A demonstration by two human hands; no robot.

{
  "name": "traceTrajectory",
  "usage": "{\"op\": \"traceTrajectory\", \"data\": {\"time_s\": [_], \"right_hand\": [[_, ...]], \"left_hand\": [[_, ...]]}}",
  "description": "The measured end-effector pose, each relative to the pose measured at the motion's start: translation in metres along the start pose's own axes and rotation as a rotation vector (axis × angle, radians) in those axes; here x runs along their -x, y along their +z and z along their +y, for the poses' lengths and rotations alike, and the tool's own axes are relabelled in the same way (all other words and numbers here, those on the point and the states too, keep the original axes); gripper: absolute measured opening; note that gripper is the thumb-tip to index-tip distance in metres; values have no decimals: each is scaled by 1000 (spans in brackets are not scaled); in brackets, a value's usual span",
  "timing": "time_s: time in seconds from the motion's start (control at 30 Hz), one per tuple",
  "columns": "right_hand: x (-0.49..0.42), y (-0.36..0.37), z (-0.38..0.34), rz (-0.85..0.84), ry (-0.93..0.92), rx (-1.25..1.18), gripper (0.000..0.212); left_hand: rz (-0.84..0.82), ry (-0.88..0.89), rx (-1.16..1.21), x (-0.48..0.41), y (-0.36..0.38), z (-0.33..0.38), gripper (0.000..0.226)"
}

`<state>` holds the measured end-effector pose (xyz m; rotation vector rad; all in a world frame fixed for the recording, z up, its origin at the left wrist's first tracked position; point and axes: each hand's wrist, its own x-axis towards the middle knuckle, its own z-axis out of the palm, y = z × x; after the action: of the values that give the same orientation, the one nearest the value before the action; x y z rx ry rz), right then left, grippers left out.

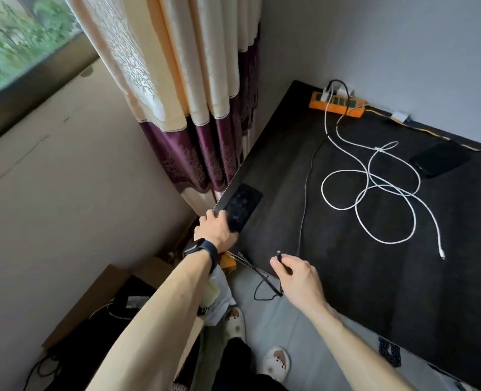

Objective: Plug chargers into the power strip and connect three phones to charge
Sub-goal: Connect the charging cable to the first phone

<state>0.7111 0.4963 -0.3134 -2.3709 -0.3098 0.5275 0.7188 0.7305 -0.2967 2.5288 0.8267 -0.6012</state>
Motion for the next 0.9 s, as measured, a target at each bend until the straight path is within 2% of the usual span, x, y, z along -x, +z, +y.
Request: {"op": "traceTrajectory", "data": {"time_s": [0.13, 0.27, 0.37, 0.47, 0.57, 0.63, 0.7, 0.77, 0.83, 0.9], "right_hand": [[-27, 20, 20, -101, 73, 107, 31], [-31, 26, 25, -101, 75, 86, 30], [-25, 18, 15, -94, 108, 47, 34], [-20, 5, -2, -32, 157, 22, 43], [-8, -10, -26, -27, 224, -93, 35], [5, -17, -42, 17, 266, -193, 28], [21, -27, -60, 103, 269, -291, 26], [31, -36, -77, 188, 231, -323, 20], [38, -43, -92, 264, 174, -335, 17], [42, -47, -103, 294, 123, -338, 16]], "left_hand": [[78, 97, -17, -48, 30, 3, 76], [183, 150, -121, -70, 47, 9, 72], [137, 165, -76, -72, 41, 14, 73], [3, 81, 163, -67, 17, 19, 87], [-235, -158, 862, -41, -18, 28, 90], [-443, -163, 1174, -19, -37, 33, 73], [-543, -83, 1294, 8, -54, 40, 46], [-561, -30, 1312, 32, -66, 47, 36], [-548, -28, 1302, 49, -74, 53, 37], [-503, -40, 1288, 63, -78, 57, 49]]}}
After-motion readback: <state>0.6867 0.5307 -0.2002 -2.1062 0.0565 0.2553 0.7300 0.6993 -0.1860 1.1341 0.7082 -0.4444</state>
